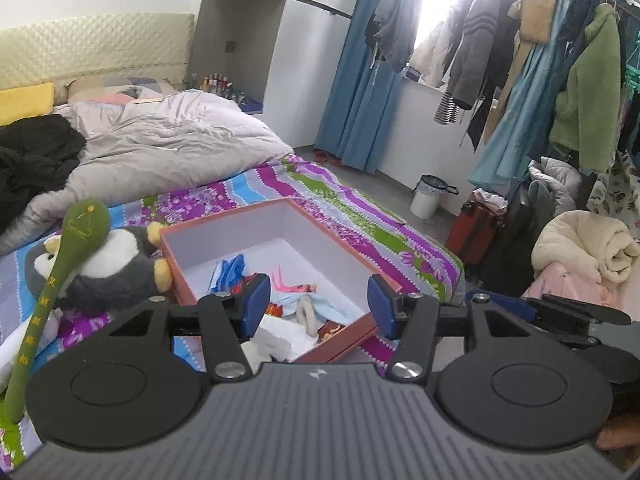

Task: Organize soft objects
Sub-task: 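Withdraw both grippers back from the pink box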

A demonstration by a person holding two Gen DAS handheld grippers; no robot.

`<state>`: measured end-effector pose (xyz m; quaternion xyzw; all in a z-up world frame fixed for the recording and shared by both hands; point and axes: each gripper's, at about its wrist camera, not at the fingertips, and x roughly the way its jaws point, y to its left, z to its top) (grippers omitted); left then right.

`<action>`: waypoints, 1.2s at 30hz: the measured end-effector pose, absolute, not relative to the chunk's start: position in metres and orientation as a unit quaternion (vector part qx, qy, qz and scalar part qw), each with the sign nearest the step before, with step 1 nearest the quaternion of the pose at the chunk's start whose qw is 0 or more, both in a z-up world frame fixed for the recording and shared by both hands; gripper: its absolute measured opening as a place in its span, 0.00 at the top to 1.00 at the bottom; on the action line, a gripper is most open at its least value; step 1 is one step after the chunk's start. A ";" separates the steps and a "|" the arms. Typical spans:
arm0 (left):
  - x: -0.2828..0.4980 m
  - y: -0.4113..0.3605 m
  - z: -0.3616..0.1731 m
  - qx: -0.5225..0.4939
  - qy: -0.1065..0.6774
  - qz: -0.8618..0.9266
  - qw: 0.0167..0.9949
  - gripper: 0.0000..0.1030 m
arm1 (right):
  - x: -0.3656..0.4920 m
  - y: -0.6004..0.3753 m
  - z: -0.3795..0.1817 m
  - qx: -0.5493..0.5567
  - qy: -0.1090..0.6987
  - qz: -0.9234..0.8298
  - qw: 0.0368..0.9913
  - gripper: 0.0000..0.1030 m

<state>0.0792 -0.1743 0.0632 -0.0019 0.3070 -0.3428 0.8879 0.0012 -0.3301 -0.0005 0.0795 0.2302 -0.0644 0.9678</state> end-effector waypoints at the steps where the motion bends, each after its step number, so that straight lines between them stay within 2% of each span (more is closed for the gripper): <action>1: 0.076 -0.172 0.061 -0.002 0.308 -0.340 0.888 0.42 | 0.000 -0.328 -0.003 0.080 0.234 -0.065 0.967 0.58; 18: 0.045 -0.150 0.025 0.003 0.336 -0.299 0.893 0.42 | -0.017 -0.308 -0.039 0.094 0.271 -0.082 0.955 0.58; 32: 0.043 -0.141 0.011 -0.009 0.350 -0.290 0.891 0.42 | -0.017 -0.305 -0.043 0.090 0.273 -0.081 0.954 0.58; 33: 0.043 -0.141 0.012 -0.011 0.351 -0.290 0.890 0.38 | -0.017 -0.305 -0.043 0.090 0.274 -0.082 0.954 0.58; 34: 0.044 -0.141 0.011 -0.012 0.354 -0.289 0.889 0.27 | -0.016 -0.305 -0.043 0.091 0.276 -0.083 0.953 0.58; 36: 0.044 -0.141 0.013 -0.010 0.351 -0.287 0.891 0.16 | -0.016 -0.305 -0.043 0.092 0.274 -0.080 0.954 0.58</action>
